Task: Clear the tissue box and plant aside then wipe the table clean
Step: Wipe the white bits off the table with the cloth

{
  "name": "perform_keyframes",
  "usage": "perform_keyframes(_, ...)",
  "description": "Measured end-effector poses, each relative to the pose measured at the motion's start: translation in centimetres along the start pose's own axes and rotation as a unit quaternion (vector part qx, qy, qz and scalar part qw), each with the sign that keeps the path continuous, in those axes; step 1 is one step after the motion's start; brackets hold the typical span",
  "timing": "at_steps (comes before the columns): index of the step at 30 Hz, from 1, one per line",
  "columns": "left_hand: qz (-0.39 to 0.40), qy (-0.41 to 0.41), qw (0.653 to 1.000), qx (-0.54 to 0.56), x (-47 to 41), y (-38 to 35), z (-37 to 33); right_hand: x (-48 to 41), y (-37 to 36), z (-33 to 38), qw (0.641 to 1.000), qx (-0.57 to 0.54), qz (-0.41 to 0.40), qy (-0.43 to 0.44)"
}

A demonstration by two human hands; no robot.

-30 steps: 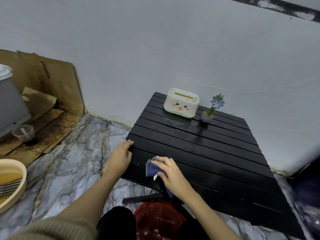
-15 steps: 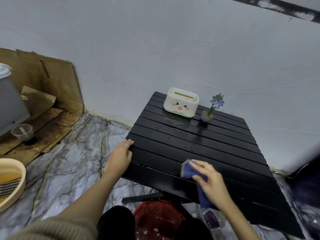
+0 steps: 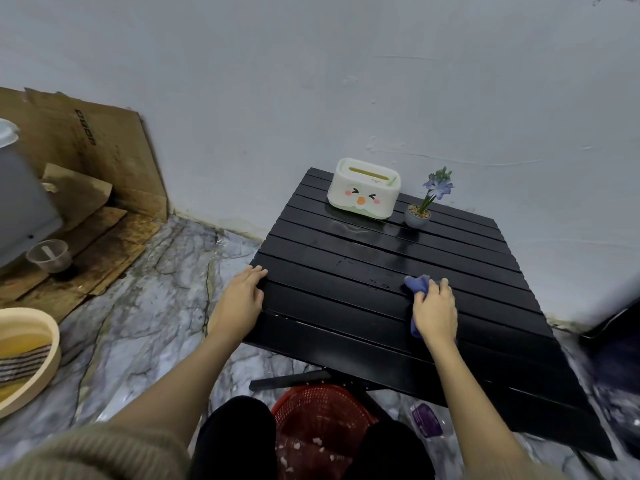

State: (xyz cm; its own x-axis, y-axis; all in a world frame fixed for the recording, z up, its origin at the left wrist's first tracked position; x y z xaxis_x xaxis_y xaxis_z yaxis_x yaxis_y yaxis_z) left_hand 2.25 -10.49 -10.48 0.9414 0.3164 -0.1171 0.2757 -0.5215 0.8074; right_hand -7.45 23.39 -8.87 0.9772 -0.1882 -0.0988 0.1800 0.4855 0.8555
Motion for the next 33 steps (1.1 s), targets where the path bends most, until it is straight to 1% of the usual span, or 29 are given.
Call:
perform_keyframes(4,0.002,0.003,1.0,-0.004,-0.2,-0.1,0.3,-1.9,-2.3,2.9,1.0,0.001,0.01,0.005)
perform_keyframes(6,0.0,0.003,1.0,-0.007,-0.2,-0.2,0.4,-2.5,-3.6,4.8,0.999,0.005,0.025,0.022)
perform_keyframes(9,-0.001,0.003,1.0,-0.01,-0.3,-0.2,0.6,-2.2,-5.8,8.7,0.996,0.006,0.056,0.073)
perform_keyframes(13,0.002,-0.004,1.0,-0.017,-0.4,0.2,0.7,1.4,-8.3,13.3,0.98,-0.001,0.107,0.168)
perform_keyframes(15,0.003,-0.005,1.0,-0.022,-0.4,0.3,0.5,3.5,-8.4,13.4,0.974,-0.034,0.129,0.183)
perform_keyframes(17,0.002,-0.009,1.0,-0.025,-0.4,0.3,0.2,5.3,-7.3,12.0,0.971,-0.085,0.136,0.18)
perform_keyframes(19,0.003,-0.012,1.0,-0.024,-0.3,0.3,-0.1,6.9,-5.4,9.9,0.965,-0.121,0.132,0.192)
perform_keyframes(21,0.003,-0.011,1.0,-0.021,-0.3,0.4,-0.2,8.1,-3.0,6.9,0.963,-0.132,0.118,0.2)
perform_keyframes(24,-0.004,-0.015,1.0,-0.027,-0.4,0.5,-0.2,8.0,1.2,0.3,0.979,-0.113,0.071,0.157)
perform_keyframes(28,-0.014,-0.02,0.999,-0.041,-0.4,0.3,-0.4,4.4,6.7,-8.6,0.996,-0.075,-0.042,0.038)
perform_keyframes(30,-0.019,-0.012,0.999,-0.039,-0.4,0.3,-0.2,2.0,7.6,-10.3,0.994,-0.07,-0.08,-0.018)
perform_keyframes(33,-0.022,-0.011,0.999,-0.041,-0.4,0.2,0.0,-1.2,6.6,-8.9,0.989,-0.07,-0.111,-0.063)
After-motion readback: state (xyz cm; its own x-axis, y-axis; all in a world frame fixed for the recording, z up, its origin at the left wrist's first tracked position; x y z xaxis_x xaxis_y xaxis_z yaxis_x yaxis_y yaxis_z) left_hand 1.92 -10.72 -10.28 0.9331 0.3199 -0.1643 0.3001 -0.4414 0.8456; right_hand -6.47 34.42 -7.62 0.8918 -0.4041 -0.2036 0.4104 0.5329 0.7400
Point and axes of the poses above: each hand's wrist, its own x-axis away from the middle knuckle, its own y-axis out of the back of the hand, z = x × y, the point moved 7 cm from there along -x, towards the middle knuckle, and after that the axes turned 8 degrees about -x, right-handed, at the moved point
